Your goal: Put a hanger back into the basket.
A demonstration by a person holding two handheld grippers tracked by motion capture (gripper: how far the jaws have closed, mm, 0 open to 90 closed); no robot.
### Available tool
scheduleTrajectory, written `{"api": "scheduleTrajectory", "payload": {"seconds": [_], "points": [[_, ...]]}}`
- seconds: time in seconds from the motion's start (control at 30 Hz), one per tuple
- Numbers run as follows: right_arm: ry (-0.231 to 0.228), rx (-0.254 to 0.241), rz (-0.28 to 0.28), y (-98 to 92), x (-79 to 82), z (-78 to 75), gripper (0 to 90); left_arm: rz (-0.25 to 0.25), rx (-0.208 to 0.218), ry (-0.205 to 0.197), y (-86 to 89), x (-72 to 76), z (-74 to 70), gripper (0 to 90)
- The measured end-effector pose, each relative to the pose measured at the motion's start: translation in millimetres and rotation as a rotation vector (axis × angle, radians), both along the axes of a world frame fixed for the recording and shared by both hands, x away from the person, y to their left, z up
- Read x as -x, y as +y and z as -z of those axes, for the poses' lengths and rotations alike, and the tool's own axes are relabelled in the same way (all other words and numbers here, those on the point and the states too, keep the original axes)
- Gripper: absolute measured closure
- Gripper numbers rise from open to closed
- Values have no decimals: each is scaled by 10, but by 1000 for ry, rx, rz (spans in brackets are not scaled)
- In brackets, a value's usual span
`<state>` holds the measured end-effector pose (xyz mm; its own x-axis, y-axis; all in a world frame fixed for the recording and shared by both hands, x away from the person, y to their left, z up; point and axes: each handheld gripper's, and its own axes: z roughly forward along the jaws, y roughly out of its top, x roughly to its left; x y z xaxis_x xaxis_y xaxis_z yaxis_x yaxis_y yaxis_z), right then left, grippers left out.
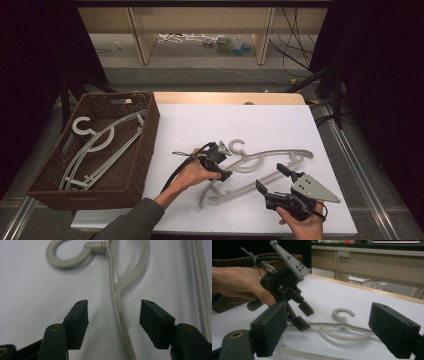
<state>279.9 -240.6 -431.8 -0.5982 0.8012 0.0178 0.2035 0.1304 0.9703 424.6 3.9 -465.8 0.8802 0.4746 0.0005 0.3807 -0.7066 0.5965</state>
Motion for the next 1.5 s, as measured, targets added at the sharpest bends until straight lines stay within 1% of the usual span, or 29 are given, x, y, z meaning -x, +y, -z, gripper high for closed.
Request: {"api": "scheduleTrajectory", "payload": {"seconds": [0.07, 0.13, 0.17, 0.2, 0.3, 0.37, 0.4, 0.43, 0.5, 0.53, 0.6, 0.63, 0.67, 0.73, 0.77, 0.8, 0.83, 0.9, 1.0, 1.03, 1.07, 1.1, 1.13, 1.2, 1.27, 1.3, 1.37, 1.43, 1.5], "points": [[-3, -15, -12, 3, -8, 7, 161, 3, -12, 11, -27, -10, 14, 434], [-5, -15, -13, 1, -8, 7, 161, 6, -35, 13, -48, -14, 29, 459], [-2, -4, -6, -2, -3, 2, 161, 6, -40, 10, -54, -20, 32, 468], [-5, -13, -15, 0, -7, 6, 161, 6, -35, 13, -63, -29, 35, 480], [-4, -15, -16, 2, -8, 6, 161, 12, -42, 17, -95, -51, 46, 528], [-3, -15, -16, 3, -8, 7, 162, 22, -71, 23, -110, -73, 51, 554], [-3, -15, -15, 3, -9, 8, 162, 14, -66, 32, -121, -75, 61, 564], [-3, -15, -16, 3, -11, 8, 162, 23, -78, 37, -116, -87, 56, 575], [-4, -15, -16, 1, -9, 7, 162, 32, -83, 50, -108, -102, 46, 596], [-4, -15, -17, 1, -9, 7, 163, 16, -65, 56, -116, -96, 55, 605], [-9, -19, -13, 7, -14, 13, 163, 26, -84, 67, -111, -119, 42, 621], [-5, -4, -9, 1, -9, 8, 163, 11, -87, 80, -119, -119, 38, 631], [-6, -2, -11, 3, -9, 7, 163, 19, -99, 75, -126, -134, 31, 642], [-12, -24, -17, 20, -16, 17, 164, 23, -116, 73, -153, -132, 24, 660], [-12, -23, -16, 19, -17, 18, 164, 12, -118, 81, -171, -112, 20, 674], [-12, -23, -16, 18, -18, 19, 164, -8, -114, 105, -190, -83, 21, 693], [-4, 0, -8, 1, -9, 8, 164, -8, -117, 102, -200, -79, 19, 705], [-9, -5, -5, 6, -7, 6, 167, -2, -128, 105, -210, -87, 12, 724], [-9, -2, -4, 9, -6, 6, 167, -6, -131, 112, -221, -100, 7, 745], [-10, -18, -15, 18, -13, 13, 167, -9, -128, 111, -224, -100, 8, 760], [-2, 3, -9, 7, -5, 3, 167, -14, -128, 110, -228, -97, 9, 775], [-9, -1, -5, 11, -5, 5, 168, 1, -132, 85, -223, -112, 10, 779], [-10, -1, -5, 10, -4, 3, 169, 6, -133, 82, -218, -126, 9, 781], [-11, -2, -7, 6, -7, 4, 169, -14, -118, 104, -202, -131, 7, 789], [-11, 0, -6, 1, -4, 0, 169, -38, -82, 87, -175, -148, 24, 807], [-12, -3, -6, 1, -4, 0, 169, -57, -71, 112, -168, -139, 25, 816], [-5, 2, -4, -4, -2, -3, 169, -84, -29, 117, -159, -136, 39, 817], [-16, -9, -4, -1, -9, 5, 169, -88, -21, 113, -147, -129, 32, 818], [-6, -14, -8, -3, -9, 4, 170, -61, -17, 82, -127, -152, 9, 818]]}}
